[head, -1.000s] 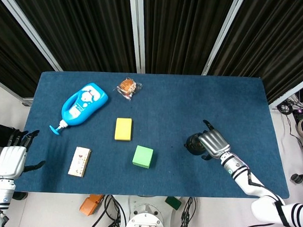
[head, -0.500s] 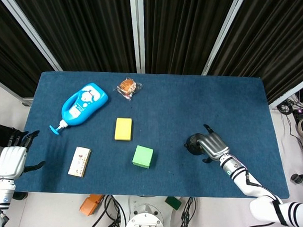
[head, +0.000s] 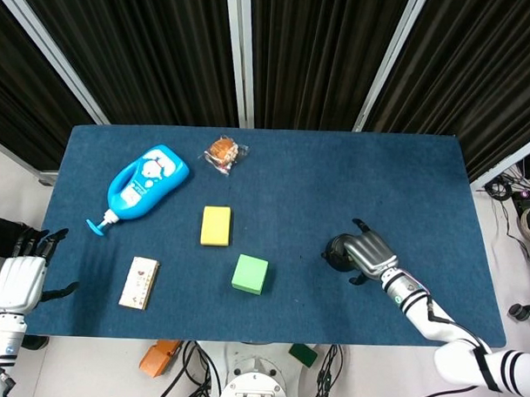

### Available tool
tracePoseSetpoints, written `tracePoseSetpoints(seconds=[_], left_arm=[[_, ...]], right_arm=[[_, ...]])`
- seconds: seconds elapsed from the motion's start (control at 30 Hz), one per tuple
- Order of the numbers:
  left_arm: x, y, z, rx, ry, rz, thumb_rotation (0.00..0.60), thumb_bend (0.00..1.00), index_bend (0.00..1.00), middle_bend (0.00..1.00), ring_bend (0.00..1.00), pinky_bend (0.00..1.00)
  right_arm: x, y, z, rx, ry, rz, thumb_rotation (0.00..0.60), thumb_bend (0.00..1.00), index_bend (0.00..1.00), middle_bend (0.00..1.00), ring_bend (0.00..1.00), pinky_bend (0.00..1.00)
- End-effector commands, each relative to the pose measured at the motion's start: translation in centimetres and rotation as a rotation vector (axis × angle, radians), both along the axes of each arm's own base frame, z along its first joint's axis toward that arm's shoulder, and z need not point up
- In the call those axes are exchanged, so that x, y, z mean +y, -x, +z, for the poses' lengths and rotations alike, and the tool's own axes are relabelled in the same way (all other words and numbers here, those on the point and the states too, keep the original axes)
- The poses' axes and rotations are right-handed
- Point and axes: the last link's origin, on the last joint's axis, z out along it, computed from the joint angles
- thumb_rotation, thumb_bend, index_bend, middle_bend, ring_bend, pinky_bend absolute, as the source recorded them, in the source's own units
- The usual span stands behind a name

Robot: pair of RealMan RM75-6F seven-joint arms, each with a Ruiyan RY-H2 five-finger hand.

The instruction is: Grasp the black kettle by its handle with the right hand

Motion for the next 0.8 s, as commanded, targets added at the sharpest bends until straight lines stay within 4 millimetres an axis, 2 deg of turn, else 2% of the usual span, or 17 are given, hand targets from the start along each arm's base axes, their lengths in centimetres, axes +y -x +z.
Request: tracePoseSetpoints(seconds=[0.03, 0.1, 0.17, 0.37, 0.5, 0.6, 0.67, 0.73, 0.8], left_arm=[[0.0, 0.0, 0.0, 0.0, 0.0, -0.001, 0.6, 0.02, 0.13, 0.22, 0.13, 0.0], [0.1, -0.1, 0.0, 0.001, -0.001, -0.002, 0.6, 0.02, 0.13, 0.22, 0.13, 0.0], [0.0, -0.1, 0.0, 0.0, -0.001, -0.003, 0.6, 0.02, 0.13, 0.22, 0.13, 0.0], [0.0, -0.2, 0.0, 0.0, 0.002, -0.005, 0.6, 0.02, 0.13, 0.22, 0.13, 0.0], [0.0, -0.3, 0.1, 0.002, -0.001, -0.005, 0.6, 0.02, 0.13, 0.22, 0.13, 0.0], [0.0, -0.3, 0.2, 0.004, -0.004, -0.007, 0.6, 0.02, 0.13, 0.22, 0.13, 0.0], [-0.1, -0.3, 0.2, 0.004, -0.005, -0.008, 0.6, 0.02, 0.13, 0.22, 0.13, 0.0], [0.0, -0.4, 0.3, 0.005, -0.006, -0.008, 0.6, 0.02, 0.13, 0.22, 0.13, 0.0], [-0.1, -0.4, 0.2, 0.005, -0.005, -0.008, 0.6, 0.02, 0.13, 0.22, 0.13, 0.0]], right_arm=[[-0.2, -0.2, 0.0, -0.027, -0.001, -0.007, 0.452, 0.01, 1.0, 0.97, 1.0, 0.19], [-0.4, -0.3, 0.1, -0.046, 0.002, -0.007, 0.34, 0.0, 1.0, 0.99, 1.0, 0.19], [-0.5, -0.4, 0.2, -0.057, 0.005, -0.004, 0.263, 0.0, 1.0, 1.0, 1.0, 0.19], [-0.9, -0.4, 0.6, -0.091, 0.012, -0.003, 0.189, 0.0, 1.0, 1.0, 1.0, 0.19], [-1.0, -0.7, 1.4, -0.138, 0.033, 0.003, 0.177, 0.0, 1.0, 1.0, 1.0, 0.2], [-1.0, -1.0, 2.3, -0.166, 0.073, 0.03, 0.174, 0.0, 1.0, 1.0, 1.0, 0.26], [-0.7, -1.4, 2.9, -0.196, 0.091, 0.045, 0.196, 0.0, 1.0, 1.0, 1.0, 0.29], [-0.4, -1.6, 3.5, -0.221, 0.108, 0.063, 0.236, 0.08, 1.0, 1.0, 1.0, 0.31], [-0.1, -1.4, 3.8, -0.229, 0.123, 0.076, 0.276, 0.27, 1.0, 1.0, 1.0, 0.33]])
